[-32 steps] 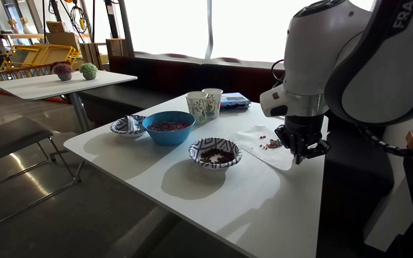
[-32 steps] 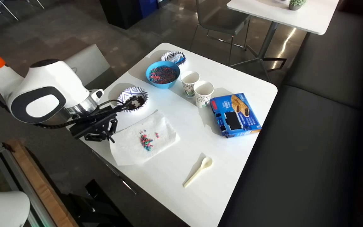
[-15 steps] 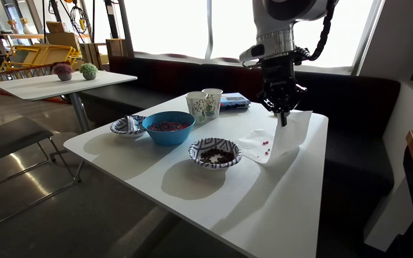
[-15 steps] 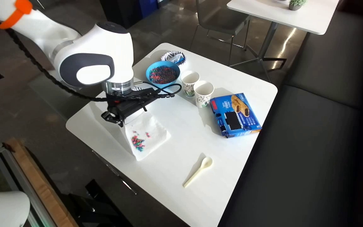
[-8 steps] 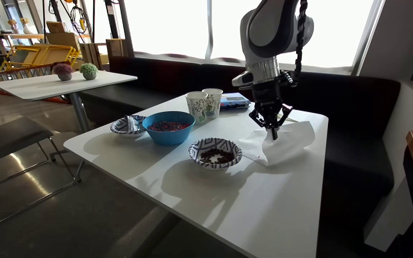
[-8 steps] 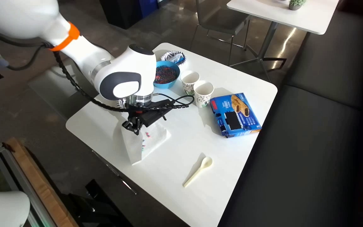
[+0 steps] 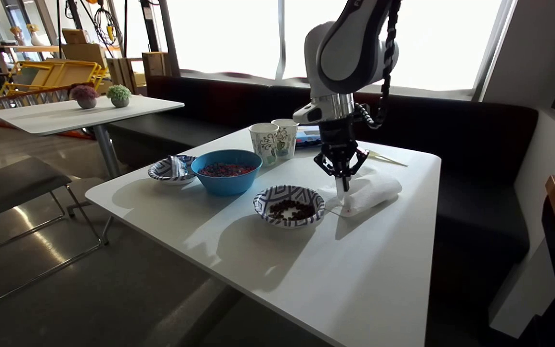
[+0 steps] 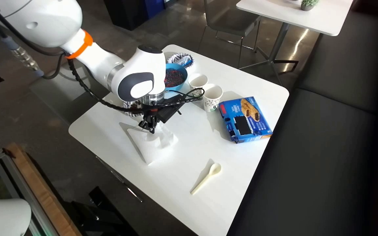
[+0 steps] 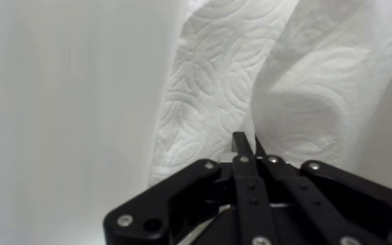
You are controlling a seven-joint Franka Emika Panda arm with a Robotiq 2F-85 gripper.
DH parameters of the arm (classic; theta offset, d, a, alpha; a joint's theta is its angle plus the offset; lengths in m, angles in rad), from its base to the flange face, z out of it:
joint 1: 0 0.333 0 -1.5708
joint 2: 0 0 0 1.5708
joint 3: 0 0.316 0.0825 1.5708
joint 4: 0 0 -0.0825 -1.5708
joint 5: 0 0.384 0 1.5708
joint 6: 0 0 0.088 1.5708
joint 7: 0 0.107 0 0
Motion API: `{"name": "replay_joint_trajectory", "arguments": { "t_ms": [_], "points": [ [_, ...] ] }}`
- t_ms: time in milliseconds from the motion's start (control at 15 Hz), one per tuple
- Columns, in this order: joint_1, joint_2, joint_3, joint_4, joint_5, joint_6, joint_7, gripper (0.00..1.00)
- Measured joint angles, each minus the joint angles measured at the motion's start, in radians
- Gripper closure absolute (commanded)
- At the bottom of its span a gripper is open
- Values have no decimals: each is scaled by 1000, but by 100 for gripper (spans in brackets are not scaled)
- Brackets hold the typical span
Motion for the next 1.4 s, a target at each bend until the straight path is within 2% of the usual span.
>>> {"name": "replay_joint_trajectory", "arguments": {
  "t_ms": [533,600,667,800,1200,1400],
  "points": [
    [-20,28,59,10,-6,120,-18,100],
    [-21,32,60,10,-6,133,-18,95],
    [-21,35,60,10,-8,142,-18,73],
    [-21,41,60,10,-11,161,-18,69],
    [-21,42,66,4,-27,211,-17,25],
    [-21,42,66,-2,-42,239,-15,21]
  ]
}}
